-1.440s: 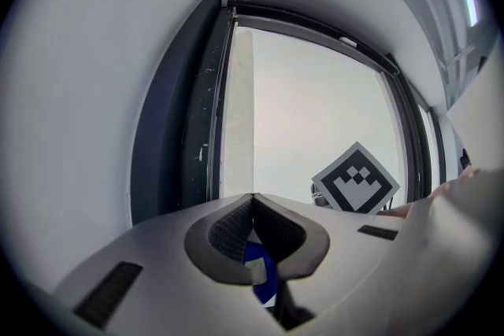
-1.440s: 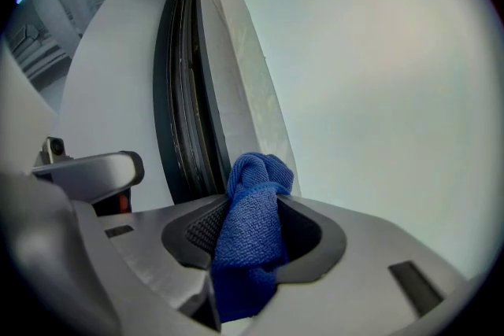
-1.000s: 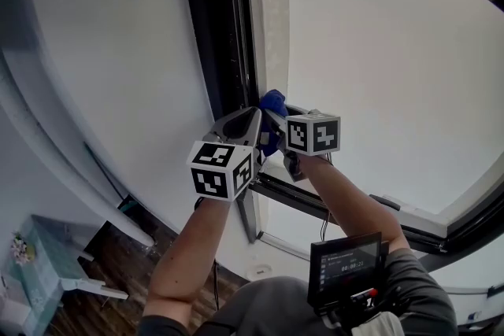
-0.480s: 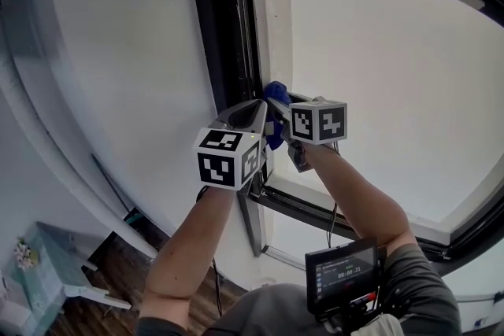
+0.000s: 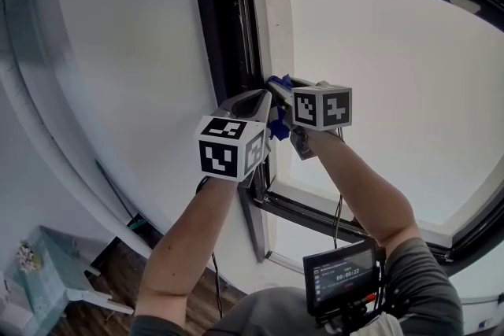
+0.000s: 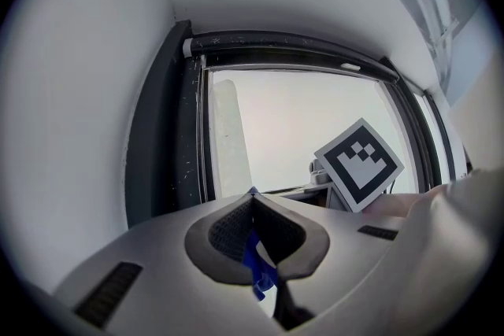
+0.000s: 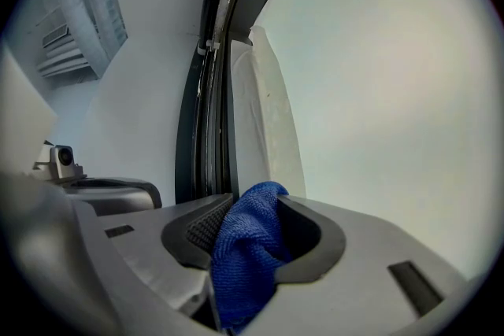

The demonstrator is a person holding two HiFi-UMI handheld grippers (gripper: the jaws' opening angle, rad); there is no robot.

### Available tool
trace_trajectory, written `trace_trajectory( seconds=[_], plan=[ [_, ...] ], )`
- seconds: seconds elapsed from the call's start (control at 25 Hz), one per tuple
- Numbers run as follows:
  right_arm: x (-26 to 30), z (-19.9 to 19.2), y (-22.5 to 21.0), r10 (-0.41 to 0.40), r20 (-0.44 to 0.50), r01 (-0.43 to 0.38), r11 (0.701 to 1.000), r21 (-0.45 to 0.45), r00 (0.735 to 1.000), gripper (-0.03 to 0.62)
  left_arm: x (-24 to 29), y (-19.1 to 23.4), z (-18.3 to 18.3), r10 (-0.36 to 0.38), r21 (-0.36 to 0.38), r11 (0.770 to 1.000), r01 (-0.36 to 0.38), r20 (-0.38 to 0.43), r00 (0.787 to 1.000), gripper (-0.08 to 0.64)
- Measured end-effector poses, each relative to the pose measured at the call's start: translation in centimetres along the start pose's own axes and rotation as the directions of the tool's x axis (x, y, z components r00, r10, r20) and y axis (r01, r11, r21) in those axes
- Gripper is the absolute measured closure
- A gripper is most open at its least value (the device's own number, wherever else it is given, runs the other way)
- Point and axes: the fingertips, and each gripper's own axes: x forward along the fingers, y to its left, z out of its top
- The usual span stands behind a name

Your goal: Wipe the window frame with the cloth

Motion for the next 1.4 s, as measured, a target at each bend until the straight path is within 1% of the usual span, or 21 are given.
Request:
trace_trajectory(
  seconds=[0.08,0.24,0.32,0.4,0.52,0.64,0.76,0.84,0.88,0.92,0.96,1.16,1.4],
  plan=[
    [0.0,1.4,0.1,-0.001,0.026,0.001,1.0,-0.008,1.0,0.422,0.2,0.1,0.4,-0.005,-0.004,1.0,0.005,0.001,1.0,0.551],
    [0.2,4.4,0.4,0.001,0.078,0.001,1.0,-0.028,0.997,0.422,0.4,1.0,1.5,-0.004,-0.041,0.999,0.005,0.015,1.0,0.551],
    [0.6,5.2,0.4,0.0,0.083,0.002,0.999,-0.033,0.997,0.423,0.4,1.5,2.0,0.004,-0.036,0.999,-0.004,0.019,1.0,0.551],
    [0.9,5.3,0.2,-0.006,0.08,0.007,1.0,-0.021,0.997,0.425,0.5,1.8,2.4,0.007,-0.029,1.0,-0.007,0.023,1.0,0.551],
    [1.1,5.2,-0.3,-0.024,0.086,0.025,1.0,-0.01,0.996,0.474,0.6,1.9,2.8,0.004,-0.014,1.0,-0.003,0.032,0.999,0.551],
    [1.5,4.6,-0.6,-0.015,0.1,0.013,1.0,0.015,0.995,0.477,1.0,1.8,2.2,-0.01,-0.002,1.0,0.01,0.019,1.0,0.551],
    [2.2,4.2,-0.3,-0.008,0.099,0.006,1.0,0.022,0.995,0.489,1.1,2.2,1.8,-0.008,-0.021,1.0,0.009,0.017,1.0,0.551],
    [2.4,4.1,-0.3,-0.009,0.101,0.006,1.0,0.028,0.995,0.496,1.1,2.3,1.8,-0.004,-0.02,1.0,0.004,0.023,1.0,0.551],
    [2.5,4.1,-0.4,-0.012,0.103,0.009,0.999,0.032,0.995,0.509,1.1,2.4,1.8,-0.002,-0.018,1.0,0.002,0.026,1.0,0.551],
    [2.5,4.0,-0.6,-0.018,0.107,0.015,0.999,0.034,0.994,0.54,1.1,2.4,1.9,-0.001,-0.017,1.0,0.001,0.028,1.0,0.551],
    [2.5,4.0,-0.7,-0.024,0.11,0.02,0.999,0.036,0.994,0.548,1.1,2.4,1.9,0.001,-0.017,1.0,-0.001,0.031,1.0,0.551],
    [2.9,3.9,-0.7,-0.02,0.111,0.014,0.998,0.055,0.994,0.563,0.8,2.4,2.3,0.008,0.005,1.0,-0.008,0.041,0.999,0.551],
    [2.9,4.9,-0.6,-0.001,0.133,-0.012,0.995,0.099,0.991,0.569,0.6,2.6,2.5,0.011,0.004,1.0,-0.012,0.045,0.999,0.551]
  ],
)
